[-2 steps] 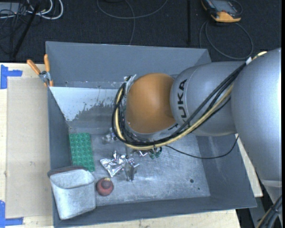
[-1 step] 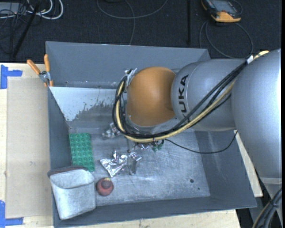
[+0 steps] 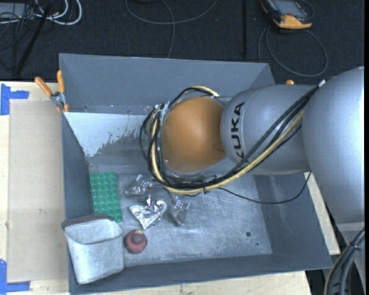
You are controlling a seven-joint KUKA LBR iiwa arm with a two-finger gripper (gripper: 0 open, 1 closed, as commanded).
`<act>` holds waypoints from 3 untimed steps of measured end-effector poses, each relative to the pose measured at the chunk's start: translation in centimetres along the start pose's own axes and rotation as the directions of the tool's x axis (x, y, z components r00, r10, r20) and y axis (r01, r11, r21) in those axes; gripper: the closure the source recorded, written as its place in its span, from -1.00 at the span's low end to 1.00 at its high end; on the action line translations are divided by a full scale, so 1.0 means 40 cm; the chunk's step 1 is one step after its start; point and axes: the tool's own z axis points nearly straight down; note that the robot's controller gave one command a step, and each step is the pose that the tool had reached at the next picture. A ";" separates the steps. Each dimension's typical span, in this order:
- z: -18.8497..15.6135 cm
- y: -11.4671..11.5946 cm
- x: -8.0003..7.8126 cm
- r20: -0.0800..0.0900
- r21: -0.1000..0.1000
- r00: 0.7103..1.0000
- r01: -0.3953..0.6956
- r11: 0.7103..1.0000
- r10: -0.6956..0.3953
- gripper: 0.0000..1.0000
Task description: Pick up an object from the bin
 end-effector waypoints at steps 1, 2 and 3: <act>0.001 0.031 -0.012 -0.001 -0.004 0.944 0.331 0.944 -0.331 -1.00; -0.009 0.025 -0.016 0.003 0.003 0.945 0.326 0.945 -0.326 1.00; -0.225 0.023 -0.023 0.003 0.004 0.947 0.322 0.947 -0.322 1.00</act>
Offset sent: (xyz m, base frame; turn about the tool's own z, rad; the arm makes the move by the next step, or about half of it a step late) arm -0.0074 0.0093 -0.0010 -0.3385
